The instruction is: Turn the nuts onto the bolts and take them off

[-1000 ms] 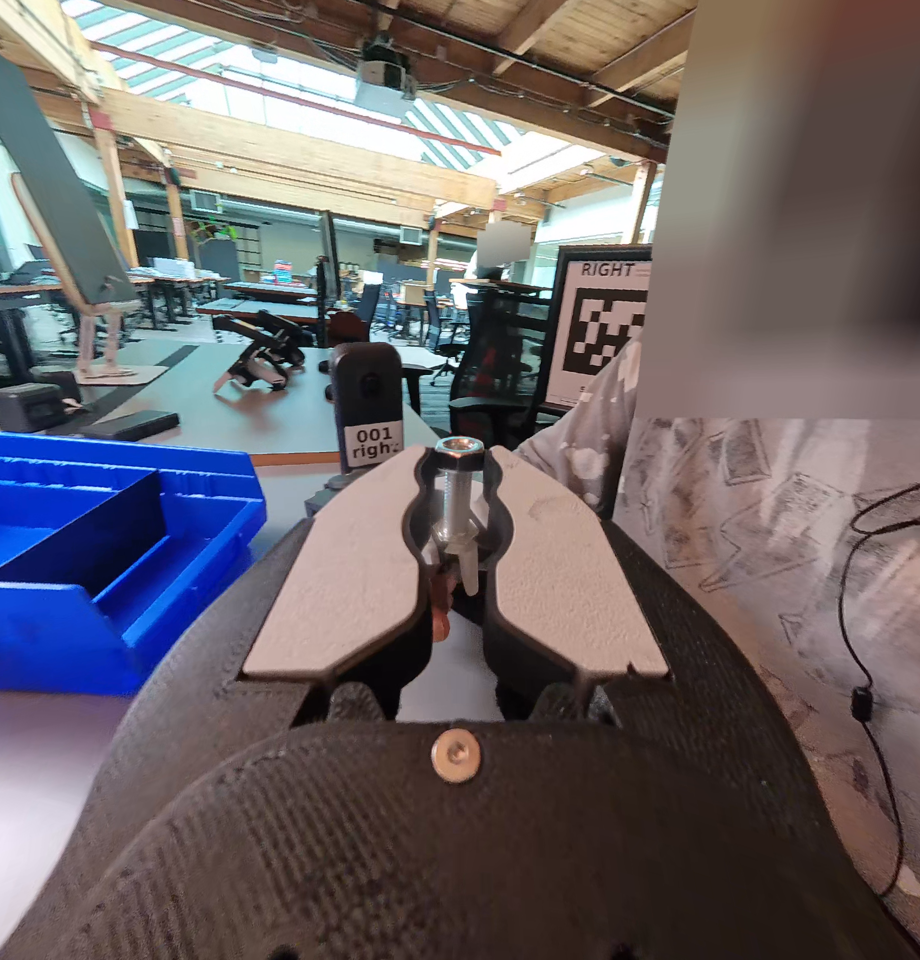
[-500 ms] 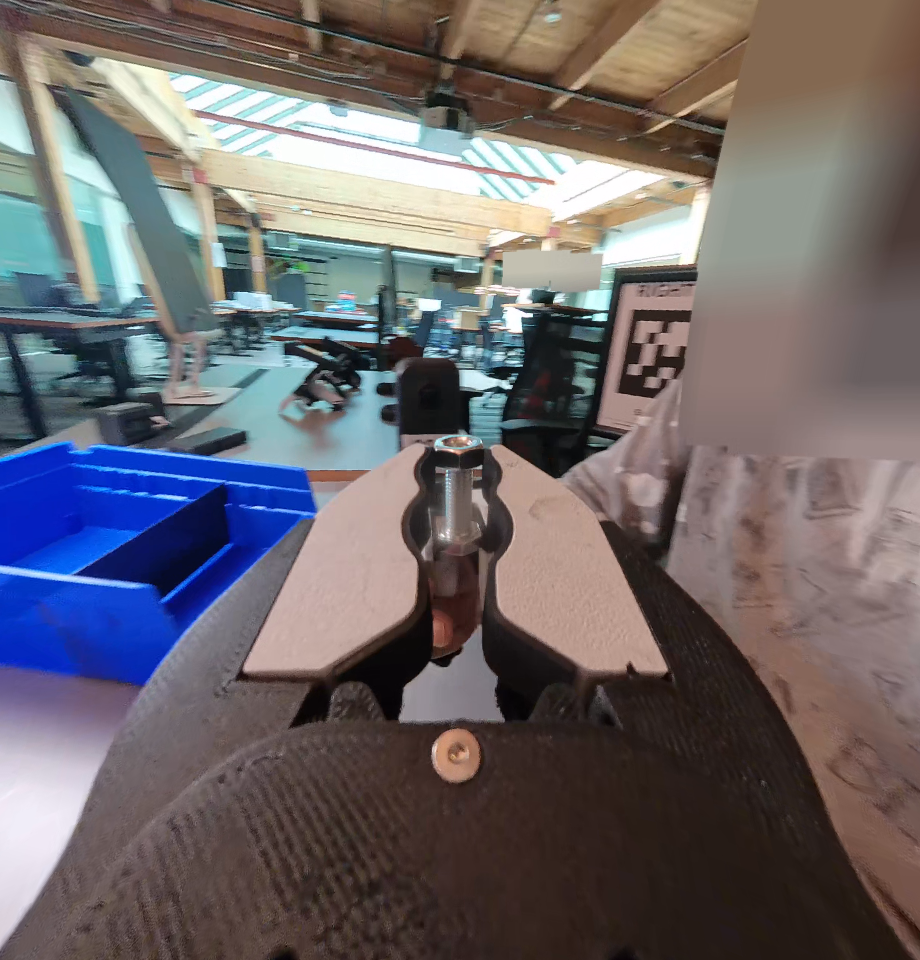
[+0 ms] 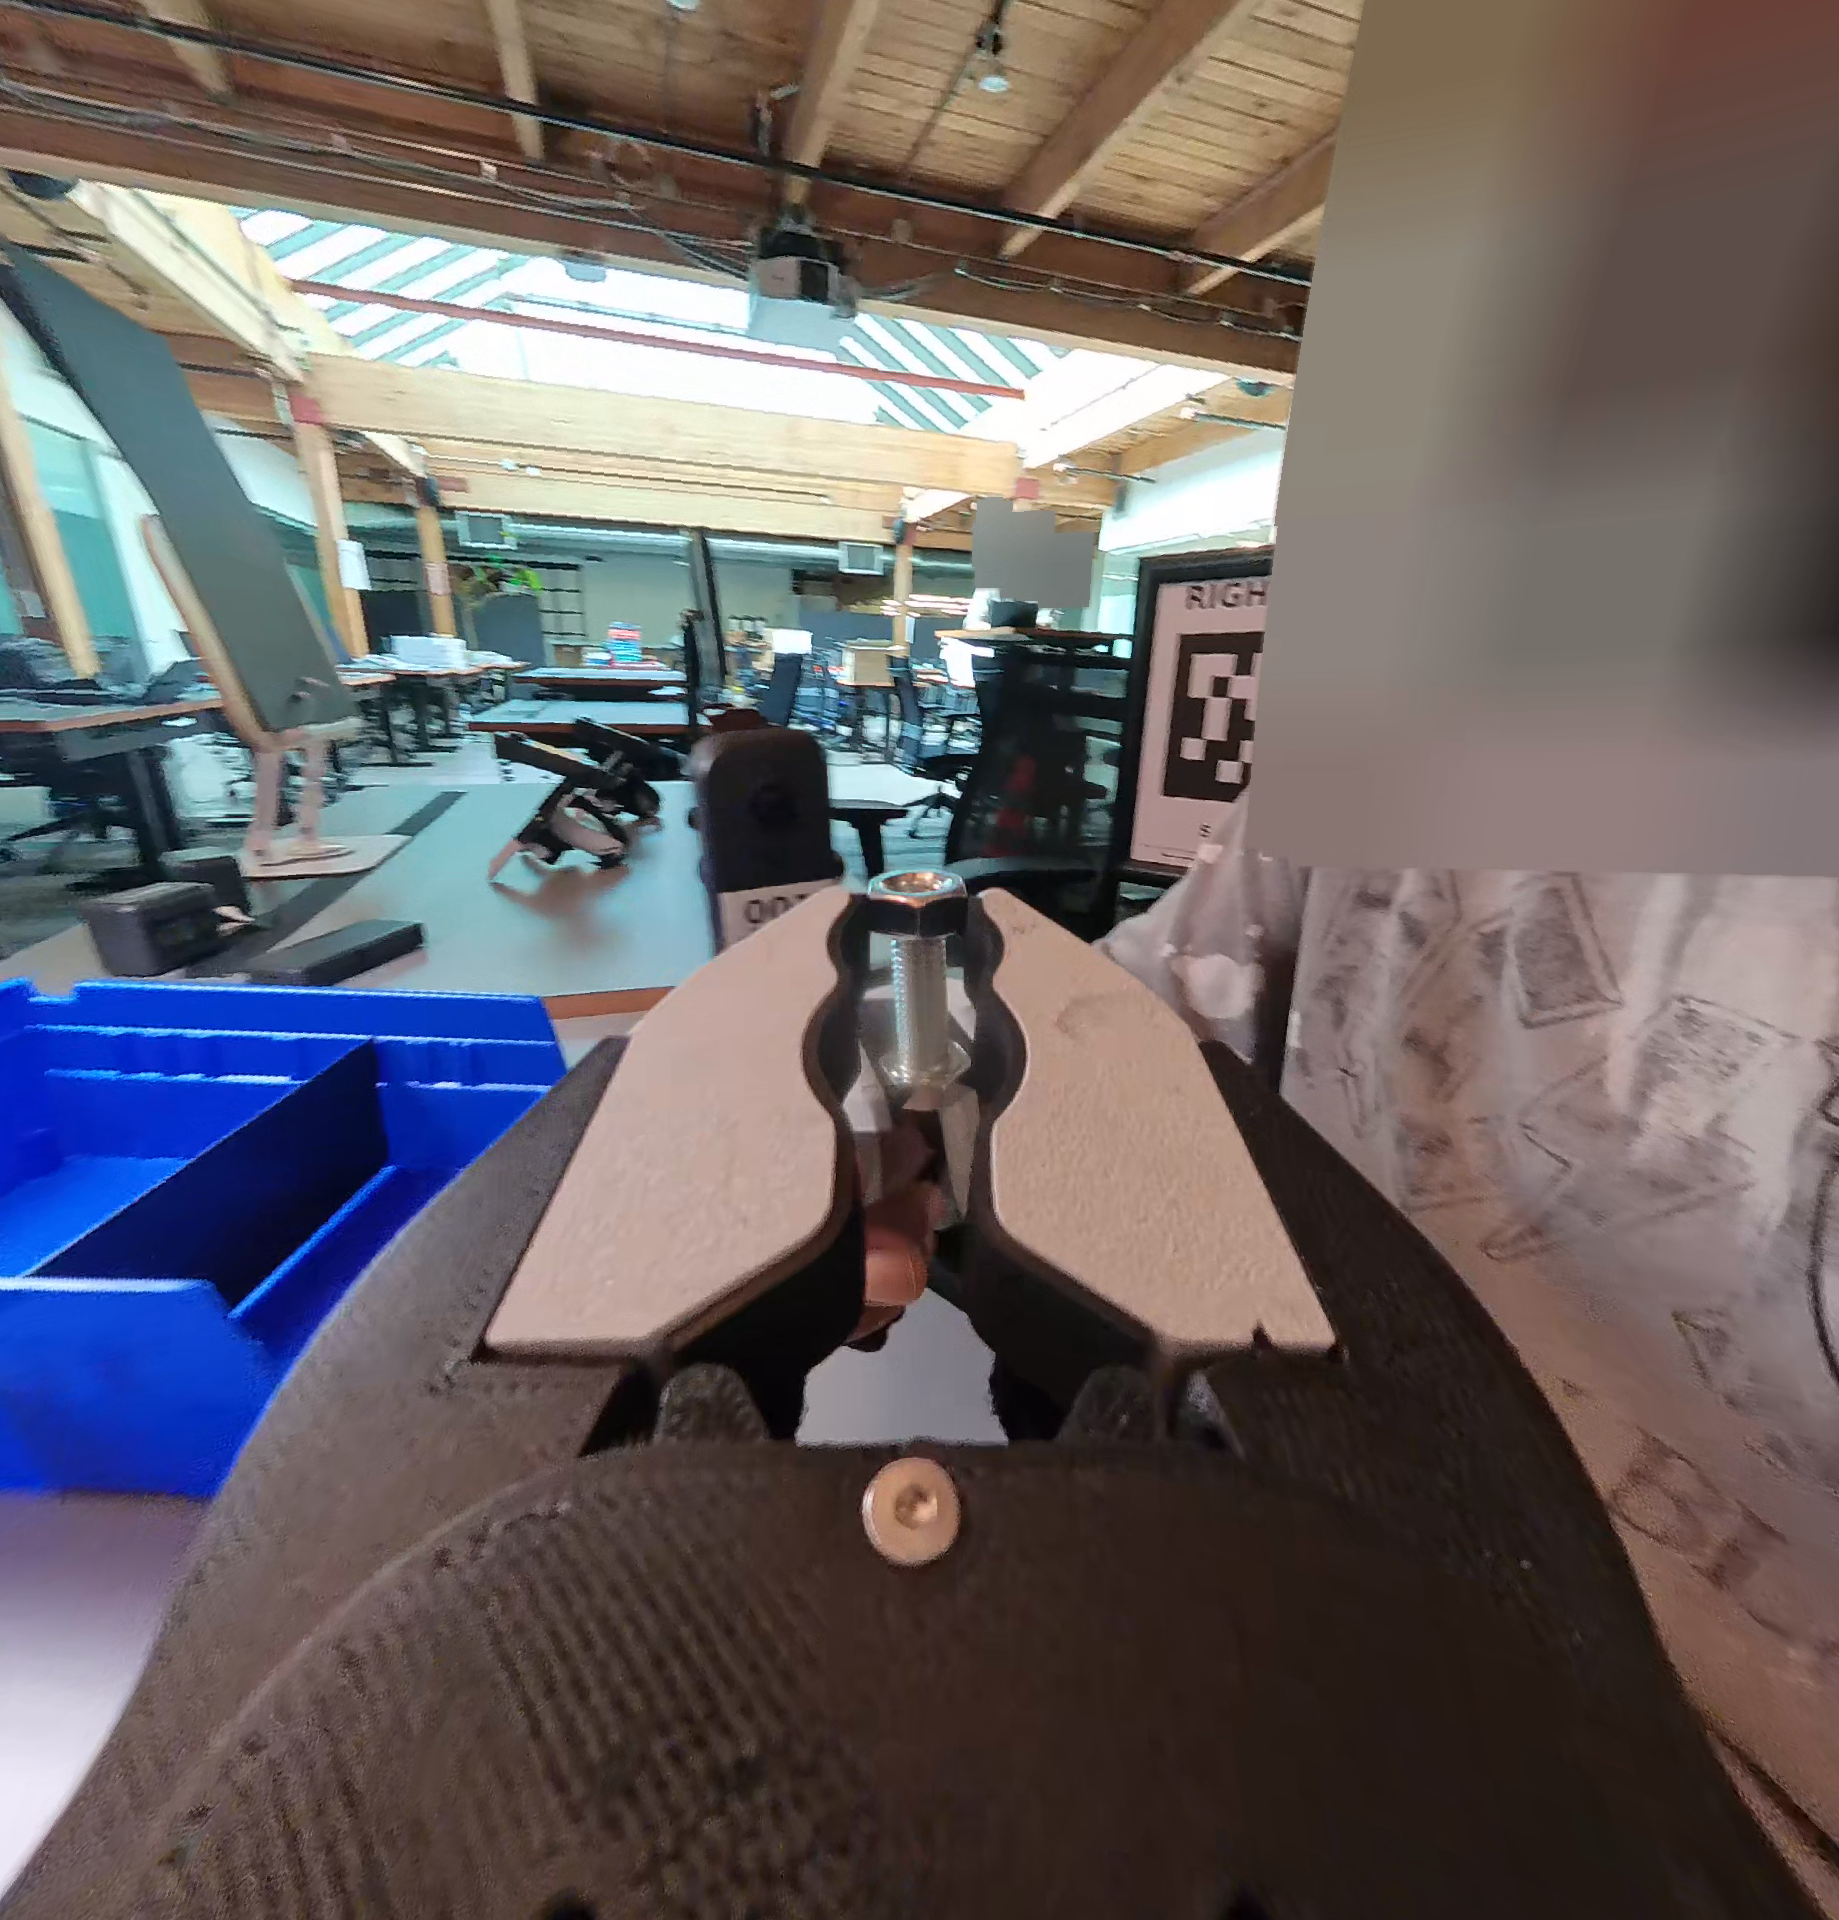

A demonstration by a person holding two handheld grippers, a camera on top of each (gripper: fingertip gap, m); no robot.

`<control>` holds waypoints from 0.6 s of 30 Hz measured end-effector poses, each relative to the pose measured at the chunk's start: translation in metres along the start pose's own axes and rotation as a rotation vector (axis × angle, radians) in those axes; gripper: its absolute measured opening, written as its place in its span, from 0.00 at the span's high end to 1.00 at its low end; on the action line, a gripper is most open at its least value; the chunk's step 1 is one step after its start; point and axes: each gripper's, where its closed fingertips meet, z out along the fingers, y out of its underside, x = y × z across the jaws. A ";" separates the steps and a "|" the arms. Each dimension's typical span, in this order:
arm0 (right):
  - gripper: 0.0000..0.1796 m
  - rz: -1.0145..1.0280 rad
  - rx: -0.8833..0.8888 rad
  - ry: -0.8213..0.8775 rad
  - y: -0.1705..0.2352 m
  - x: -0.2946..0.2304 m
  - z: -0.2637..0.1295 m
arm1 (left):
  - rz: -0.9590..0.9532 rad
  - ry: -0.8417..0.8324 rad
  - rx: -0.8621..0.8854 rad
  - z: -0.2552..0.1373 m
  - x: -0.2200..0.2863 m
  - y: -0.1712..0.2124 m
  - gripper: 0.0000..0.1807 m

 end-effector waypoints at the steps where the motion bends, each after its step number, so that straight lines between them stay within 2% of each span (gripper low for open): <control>1: 0.90 0.024 -0.010 -0.049 0.002 -0.005 0.000 | -0.009 0.039 -0.011 0.001 0.005 0.001 0.90; 10: 0.90 0.222 -0.061 -0.437 0.008 -0.050 -0.001 | -0.104 0.387 -0.065 0.009 0.043 0.010 0.90; 18: 0.90 0.249 -0.110 -0.537 0.015 -0.064 -0.004 | -0.093 0.510 -0.159 0.012 0.053 0.018 0.90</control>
